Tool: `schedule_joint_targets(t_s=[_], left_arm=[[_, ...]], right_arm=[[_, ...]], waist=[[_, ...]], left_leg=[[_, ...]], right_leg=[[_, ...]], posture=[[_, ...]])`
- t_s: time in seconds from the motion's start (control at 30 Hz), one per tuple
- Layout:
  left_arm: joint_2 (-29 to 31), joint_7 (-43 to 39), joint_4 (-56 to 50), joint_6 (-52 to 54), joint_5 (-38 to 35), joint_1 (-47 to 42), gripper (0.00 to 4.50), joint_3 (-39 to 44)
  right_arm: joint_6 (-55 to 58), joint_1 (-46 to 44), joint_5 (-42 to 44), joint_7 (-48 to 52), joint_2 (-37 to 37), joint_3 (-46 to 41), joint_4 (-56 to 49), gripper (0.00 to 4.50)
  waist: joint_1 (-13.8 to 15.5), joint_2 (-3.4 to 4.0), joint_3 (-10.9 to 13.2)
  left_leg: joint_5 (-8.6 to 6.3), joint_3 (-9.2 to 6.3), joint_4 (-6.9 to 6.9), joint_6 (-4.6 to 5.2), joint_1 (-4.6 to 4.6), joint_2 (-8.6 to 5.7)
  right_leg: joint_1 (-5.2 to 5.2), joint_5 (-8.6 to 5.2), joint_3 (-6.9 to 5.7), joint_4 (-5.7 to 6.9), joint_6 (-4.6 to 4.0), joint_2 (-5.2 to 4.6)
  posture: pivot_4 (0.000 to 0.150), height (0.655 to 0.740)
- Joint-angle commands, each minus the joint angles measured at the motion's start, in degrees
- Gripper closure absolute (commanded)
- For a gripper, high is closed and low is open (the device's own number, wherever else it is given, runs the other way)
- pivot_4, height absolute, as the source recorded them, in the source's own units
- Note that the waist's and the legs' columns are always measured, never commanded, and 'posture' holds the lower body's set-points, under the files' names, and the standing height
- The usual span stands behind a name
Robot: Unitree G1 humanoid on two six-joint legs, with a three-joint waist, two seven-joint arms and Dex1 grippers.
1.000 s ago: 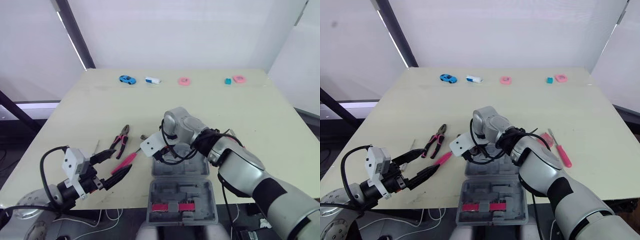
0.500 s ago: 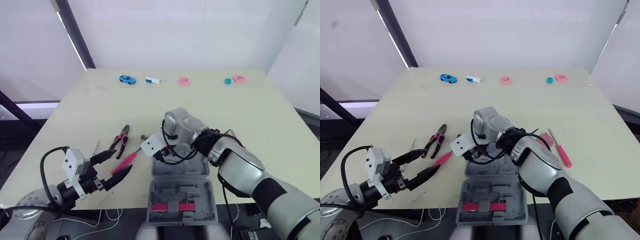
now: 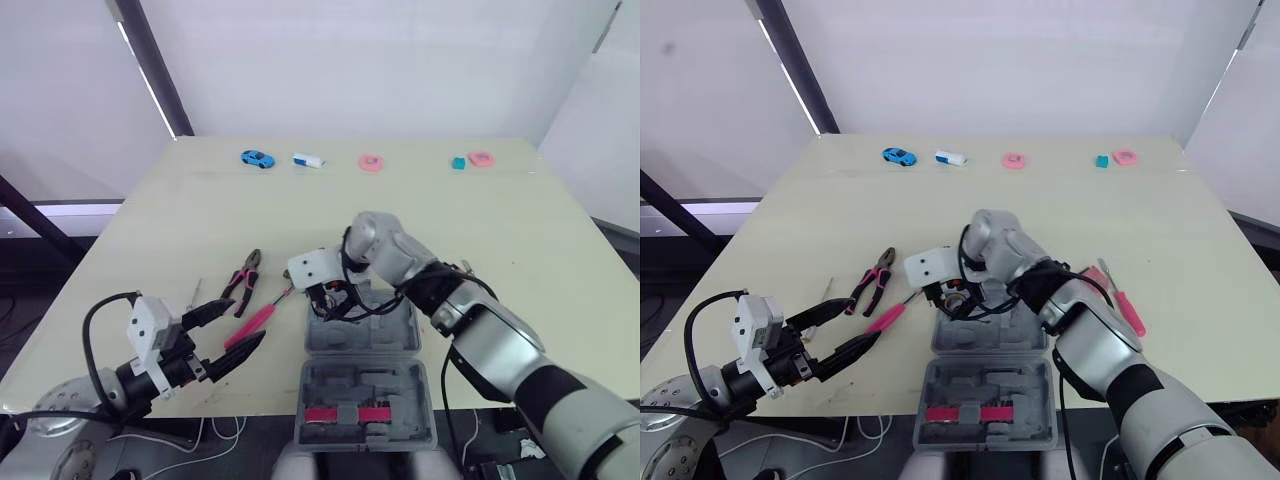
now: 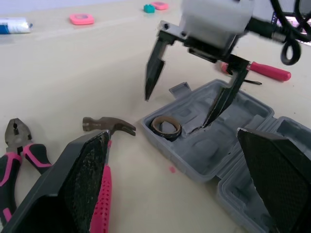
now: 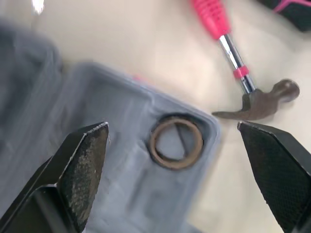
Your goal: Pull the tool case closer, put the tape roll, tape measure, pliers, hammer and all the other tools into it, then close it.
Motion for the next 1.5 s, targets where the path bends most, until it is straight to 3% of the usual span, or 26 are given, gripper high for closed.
schedule_joint_targets(t_s=[0.03,0.07,0.17,0.2,0.27,0.47,0.77,1.07,1.27,1.5], left_arm=[[-0.12,-0.83,0.37,-1.81,0.16,-0.17,0.0,1.09],[-0.13,-0.9,0.56,-1.93,0.21,-0.24,0.0,0.99],[-0.1,-1.21,1.15,-2.02,0.22,-0.57,0.0,0.77],[-0.08,-1.32,1.31,-2.01,0.24,-0.69,0.0,0.76],[0.23,-1.88,2.13,-2.07,0.27,-1.09,0.0,0.88],[0.74,-3.01,3.8,-2.29,0.51,-2.17,0.0,0.95],[0.49,-3.28,4.23,-2.38,0.88,-2.63,0.0,0.61],[0.21,-3.14,3.92,-2.37,0.87,-2.61,0.0,0.36],[0.08,-3.15,3.99,-2.41,0.85,-2.54,0.0,0.37],[-0.33,-3.14,4.4,-3.09,0.79,-3.02,0.0,0.54]], right_arm=[[6.36,4.16,5.73,-4.15,-0.59,-6.76,-6.99,0.55],[8.06,5.25,6.59,-5.26,-0.55,-7.68,-8.26,0.85],[10.74,8.76,9.4,-9.72,0.33,-10.5,-11.24,2.44],[11.24,9.51,9.99,-10.66,0.38,-10.81,-11.87,2.68],[9.95,12.32,11.34,-13.18,0.55,-11.61,-13.27,3.62],[7.88,18.94,14.26,-18.14,1.27,-11.5,-17.24,3.62],[0.52,20.33,14.71,-23.9,2.72,-10.41,-8.14,3.62],[4.61,19.22,13.18,-25.7,2.74,-8.62,0.09,3.62],[5.75,18.55,15.42,-25.36,1.81,-10.33,-5.81,3.62],[8.26,20.44,22.67,-22.98,-1.39,-15.16,-20.39,3.62]], waist=[[-0.07,-0.01,0.0],[-0.09,-0.01,-0.01],[-0.42,-0.01,0.0],[-0.43,-0.01,0.0],[-0.33,-0.01,0.0],[-0.15,-0.03,-0.01],[-0.25,-0.04,-0.01],[-0.31,-0.07,-0.03],[-0.25,-0.1,-0.05],[-0.12,-0.1,-0.04]], left_leg=[[0.0,0.02,0.01,0.0,0.0,0.0],[0.0,0.02,0.01,0.0,0.0,0.0],[0.0,0.03,0.0,0.0,0.02,0.02],[0.0,0.03,-0.01,0.01,0.03,0.04],[0.0,-0.01,-0.03,0.01,0.03,0.06],[0.0,0.05,-0.04,0.01,0.0,0.03],[0.01,0.03,0.01,0.01,0.03,0.06],[0.01,0.05,-0.01,0.01,0.1,0.06],[0.01,0.04,0.0,0.01,0.09,0.07],[0.01,0.02,-0.03,0.0,0.0,0.06]], right_leg=[[0.0,0.0,0.01,0.01,0.0,-0.01],[0.0,0.0,0.02,0.01,0.0,0.0],[-0.02,0.01,0.04,0.04,0.0,0.06],[-0.04,0.02,0.04,0.05,-0.01,0.09],[-0.04,0.03,0.02,0.05,-0.02,0.12],[-0.03,0.04,0.04,-0.02,0.02,0.08],[-0.03,0.03,0.06,0.04,-0.01,0.13],[-0.01,0.03,0.09,0.05,-0.01,0.12],[0.0,0.03,0.07,0.04,-0.02,0.11],[-0.03,0.03,0.06,-0.01,0.0,0.09]], posture=[[0.15,0.7395],[0.15,0.7395],[0.15,0.7395],[0.15,0.7395],[0.15,0.7395],[0.15,0.7395],[0.15,0.7395],[0.15,0.7395],[0.15,0.7395],[0.15,0.7395]])
